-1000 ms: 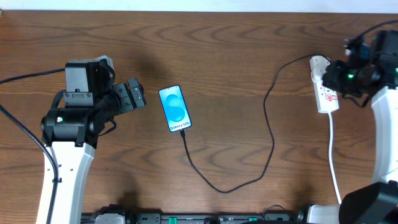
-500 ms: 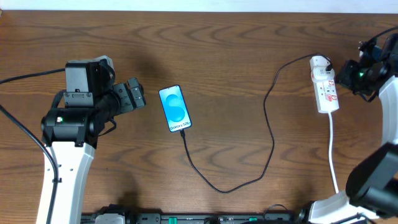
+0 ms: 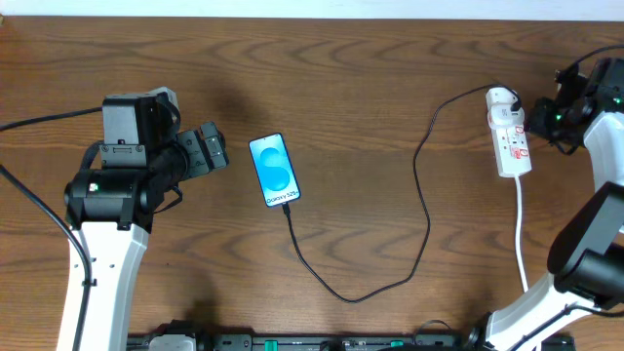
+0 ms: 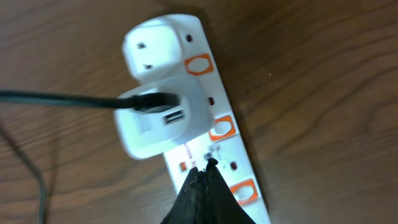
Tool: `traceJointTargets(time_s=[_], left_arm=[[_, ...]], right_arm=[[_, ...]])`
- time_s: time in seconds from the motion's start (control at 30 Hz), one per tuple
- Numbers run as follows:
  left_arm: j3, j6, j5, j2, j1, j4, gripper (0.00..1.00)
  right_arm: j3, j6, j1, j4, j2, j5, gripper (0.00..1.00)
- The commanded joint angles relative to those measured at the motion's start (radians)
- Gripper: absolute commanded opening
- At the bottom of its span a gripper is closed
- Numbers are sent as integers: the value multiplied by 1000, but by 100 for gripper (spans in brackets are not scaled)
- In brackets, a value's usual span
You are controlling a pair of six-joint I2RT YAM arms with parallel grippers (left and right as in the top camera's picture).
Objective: Plug charger to phone and switch on socket
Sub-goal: 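Press the orange switch on the power strip with the right gripper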
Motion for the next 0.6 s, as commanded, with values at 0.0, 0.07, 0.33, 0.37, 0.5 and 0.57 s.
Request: traceJointTargets(time_s=[0.0, 0.07, 0.33, 0.37, 0.5, 0.57], left_arm=[[3, 2, -13, -4, 4, -3, 99], [3, 2, -13, -4, 4, -3, 99], [3, 2, -13, -4, 4, -3, 99], [3, 2, -13, -4, 4, -3, 99], [3, 2, -13, -4, 4, -3, 99], [3, 2, -13, -4, 4, -3, 99]], right_arm=[[17, -8, -10, 28, 58, 16, 1], [17, 14, -11, 37, 76, 15, 1], [17, 92, -48, 43, 94, 16, 19], [17, 92, -55, 41, 94, 16, 19], [17, 92, -71, 39, 94, 15, 20], [17, 90, -71, 41, 94, 15, 21]])
